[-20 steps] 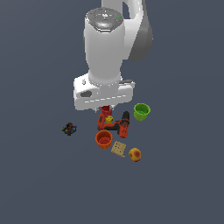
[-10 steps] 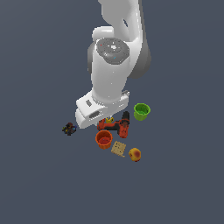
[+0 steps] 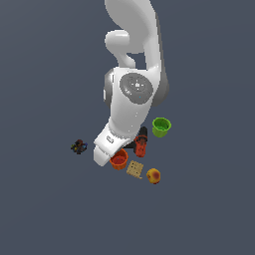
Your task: Pick up a designated object from a clutter of objects.
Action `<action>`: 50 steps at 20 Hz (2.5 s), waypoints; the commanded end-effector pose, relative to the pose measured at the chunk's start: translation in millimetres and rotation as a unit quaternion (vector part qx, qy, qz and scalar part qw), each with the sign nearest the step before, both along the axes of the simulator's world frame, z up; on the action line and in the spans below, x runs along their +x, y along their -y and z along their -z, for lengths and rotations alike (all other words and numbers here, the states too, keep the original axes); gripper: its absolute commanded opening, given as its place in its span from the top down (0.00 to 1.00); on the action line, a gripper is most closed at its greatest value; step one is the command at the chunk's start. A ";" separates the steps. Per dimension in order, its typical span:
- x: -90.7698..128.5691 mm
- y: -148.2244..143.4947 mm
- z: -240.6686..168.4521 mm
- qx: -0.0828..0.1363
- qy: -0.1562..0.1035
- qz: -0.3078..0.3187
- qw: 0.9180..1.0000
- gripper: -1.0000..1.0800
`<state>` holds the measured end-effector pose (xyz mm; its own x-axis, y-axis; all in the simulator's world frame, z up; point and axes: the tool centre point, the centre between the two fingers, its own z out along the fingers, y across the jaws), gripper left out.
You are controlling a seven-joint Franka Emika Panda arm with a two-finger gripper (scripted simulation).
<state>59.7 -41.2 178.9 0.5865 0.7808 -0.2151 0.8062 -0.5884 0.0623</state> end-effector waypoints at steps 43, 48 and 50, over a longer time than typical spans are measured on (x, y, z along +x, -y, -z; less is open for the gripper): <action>22.5 8.5 110.1 -0.023 -0.068 -0.280 0.957 1.00; 22.5 8.5 110.1 -0.023 -0.068 -0.280 0.957 1.00; 22.7 7.1 109.6 -0.022 -0.068 -0.281 0.957 1.00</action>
<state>82.3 -48.3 69.1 0.0417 0.9530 -0.3002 0.9970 -0.0594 -0.0501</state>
